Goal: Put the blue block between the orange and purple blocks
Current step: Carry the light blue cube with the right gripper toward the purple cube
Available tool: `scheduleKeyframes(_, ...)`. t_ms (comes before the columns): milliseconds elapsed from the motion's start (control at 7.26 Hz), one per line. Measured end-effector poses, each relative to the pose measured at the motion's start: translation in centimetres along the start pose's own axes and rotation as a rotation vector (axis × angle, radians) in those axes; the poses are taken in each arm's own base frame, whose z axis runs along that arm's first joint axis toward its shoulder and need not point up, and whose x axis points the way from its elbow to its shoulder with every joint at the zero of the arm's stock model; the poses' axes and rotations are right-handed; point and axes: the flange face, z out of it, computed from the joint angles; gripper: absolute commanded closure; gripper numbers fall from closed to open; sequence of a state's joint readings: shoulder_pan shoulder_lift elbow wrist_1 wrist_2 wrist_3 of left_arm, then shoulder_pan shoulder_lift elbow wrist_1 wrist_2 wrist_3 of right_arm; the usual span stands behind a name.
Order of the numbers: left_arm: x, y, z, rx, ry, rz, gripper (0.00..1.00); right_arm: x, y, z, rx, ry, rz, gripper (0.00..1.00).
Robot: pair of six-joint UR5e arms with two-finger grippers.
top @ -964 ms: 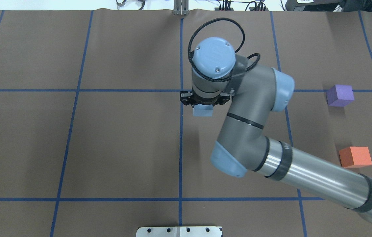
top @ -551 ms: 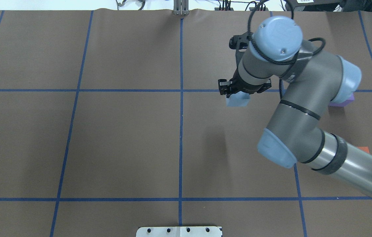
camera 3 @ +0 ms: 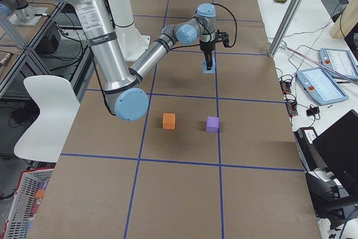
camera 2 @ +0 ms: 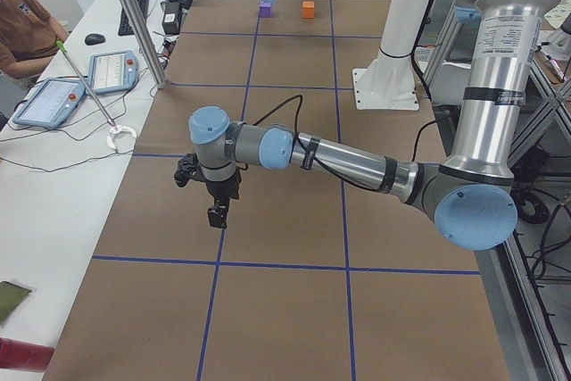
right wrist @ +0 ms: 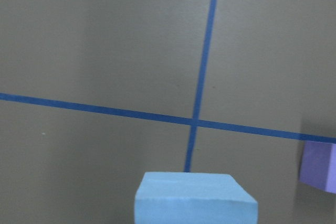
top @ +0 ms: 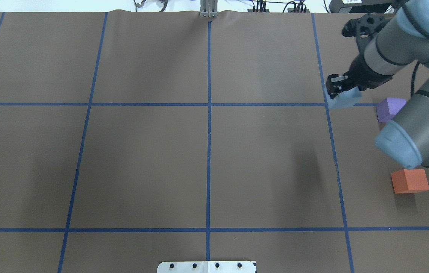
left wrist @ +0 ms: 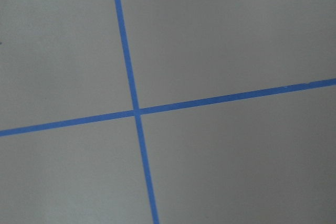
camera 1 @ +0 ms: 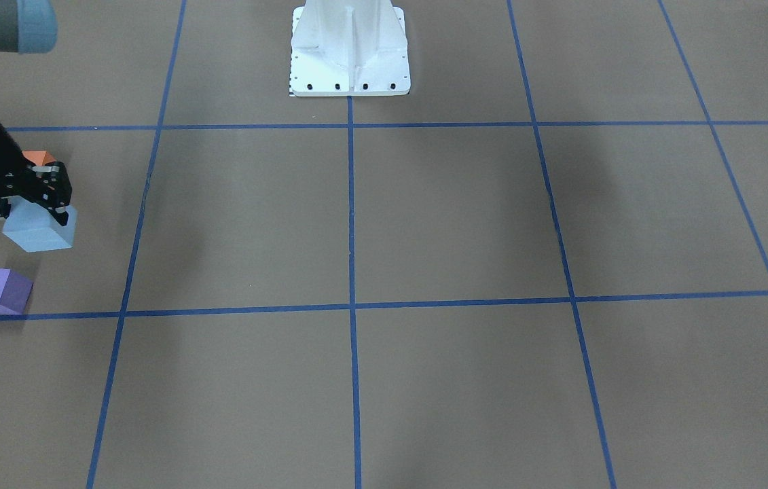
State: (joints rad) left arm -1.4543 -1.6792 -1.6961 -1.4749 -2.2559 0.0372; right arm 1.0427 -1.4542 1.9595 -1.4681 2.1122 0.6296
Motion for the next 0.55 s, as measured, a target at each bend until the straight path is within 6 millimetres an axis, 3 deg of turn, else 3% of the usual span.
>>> scheduleKeyframes(275, -0.6, 0.4, 0.4, 0.006, -0.002, 0.007, 0.0, 6.7, 2.6, 3.0, -0.003, -0.017, 0.022, 1.0)
scheduleKeyframes(551, -1.6, 2.1, 1.6, -0.016, -0.005, -0.004, 0.0, 10.2, 4.0, 5.9, -0.03, -0.003, 0.047, 1.0)
